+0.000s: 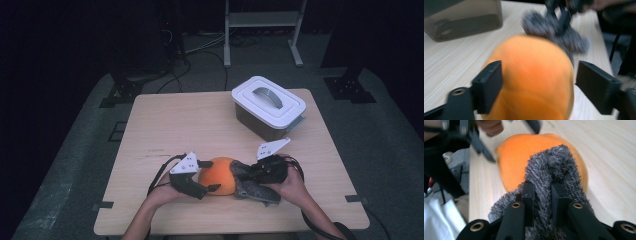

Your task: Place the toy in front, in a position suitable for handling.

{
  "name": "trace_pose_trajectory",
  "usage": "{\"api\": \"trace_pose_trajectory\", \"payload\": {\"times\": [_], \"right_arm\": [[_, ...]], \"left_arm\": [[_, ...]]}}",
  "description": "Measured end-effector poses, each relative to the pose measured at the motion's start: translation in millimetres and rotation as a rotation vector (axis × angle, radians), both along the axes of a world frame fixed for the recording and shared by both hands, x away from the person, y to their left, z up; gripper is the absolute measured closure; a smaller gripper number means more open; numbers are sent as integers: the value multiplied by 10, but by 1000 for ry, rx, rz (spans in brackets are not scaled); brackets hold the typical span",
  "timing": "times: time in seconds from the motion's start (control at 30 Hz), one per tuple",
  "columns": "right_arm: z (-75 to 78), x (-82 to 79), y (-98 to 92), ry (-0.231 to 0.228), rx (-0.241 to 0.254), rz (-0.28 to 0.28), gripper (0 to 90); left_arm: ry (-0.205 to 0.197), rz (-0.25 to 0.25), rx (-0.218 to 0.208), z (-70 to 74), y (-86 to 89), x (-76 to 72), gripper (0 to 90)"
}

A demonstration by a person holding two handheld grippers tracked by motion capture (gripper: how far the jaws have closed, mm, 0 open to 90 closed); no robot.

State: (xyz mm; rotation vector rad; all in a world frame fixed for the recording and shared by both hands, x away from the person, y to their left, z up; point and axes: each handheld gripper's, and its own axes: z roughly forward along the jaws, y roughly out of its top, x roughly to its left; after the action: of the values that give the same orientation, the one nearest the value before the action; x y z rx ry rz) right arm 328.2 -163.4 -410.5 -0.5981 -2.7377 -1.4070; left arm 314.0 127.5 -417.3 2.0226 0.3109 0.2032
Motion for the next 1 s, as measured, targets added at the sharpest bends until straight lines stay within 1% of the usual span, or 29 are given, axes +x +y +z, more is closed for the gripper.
{"api": "trace_pose_trajectory", "payload": {"times": [0.03, 0.07, 0.1, 0.13, 0.17, 0.23, 0.27, 0.3, 0.33, 0.4, 0.47, 0.5, 0.53, 0.57, 0.63, 0.67, 0.73, 0.8, 0.83, 0.9, 1.0], "right_arm": [[3, -22, 22, -8, -5, 16, 753], [10, -45, 46, -16, -11, 29, 752], [13, -69, 72, -22, -21, 37, 753], [13, -69, 72, -22, -21, 37, 753], [11, -63, 63, -22, -23, 36, 754], [-1, -46, 31, -12, -30, 33, 756], [-10, -39, 13, -11, -36, 22, 757], [-35, -13, -33, -13, -66, -4, 757], [-35, -13, -33, -13, -66, -4, 757], [-68, 27, -85, 0, -87, -39, 757], [-78, 47, -110, -11, -115, -60, 759], [-39, 28, -111, -15, -88, -66, 759], [-7, 10, -101, -23, -63, -57, 759], [-7, 10, -101, -23, -63, -57, 759], [51, -34, -61, -24, -5, -37, 758], [63, -52, -28, -28, -1, -25, 758], [41, -72, 31, -35, -27, -10, 759], [-11, -57, 34, -18, -28, -7, 759], [-24, -47, 29, -13, -31, -7, 759], [-40, -33, 21, -4, -31, -11, 760], [-50, -39, 26, -16, -43, -13, 759]], "left_arm": [[0, 21, -10, 14, -3, 9, 175], [6, 35, -1, 15, -12, 20, 161], [3, 47, 32, 1, -26, 28, 188], [2, 49, 67, -27, -37, 30, 188], [4, 34, 63, -57, -36, 26, 225], [6, 25, 64, -81, -26, 22, 255], [12, 23, 65, -81, -15, 26, 266], [17, 24, 63, -83, -6, 29, 286], [23, 24, 64, -88, 4, 33, 286], [37, 20, 63, -100, 16, 38, 292], [38, 18, 66, -100, 26, 38, 292], [39, 18, 70, -102, 30, 38, 292], [42, 20, 64, -108, 33, 38, 292], [49, 21, 59, -114, 38, 39, 292], [52, 16, 60, -124, 40, 41, 292], [52, 15, 60, -126, 41, 41, 292], [52, 10, 65, -126, 43, 35, 290], [61, 12, 60, -121, 31, 31, 275], [68, 15, 53, -120, 14, 34, 254], [75, 23, 48, -122, -26, 36, 182], [67, 26, 57, -136, -74, 28, 112]]}}
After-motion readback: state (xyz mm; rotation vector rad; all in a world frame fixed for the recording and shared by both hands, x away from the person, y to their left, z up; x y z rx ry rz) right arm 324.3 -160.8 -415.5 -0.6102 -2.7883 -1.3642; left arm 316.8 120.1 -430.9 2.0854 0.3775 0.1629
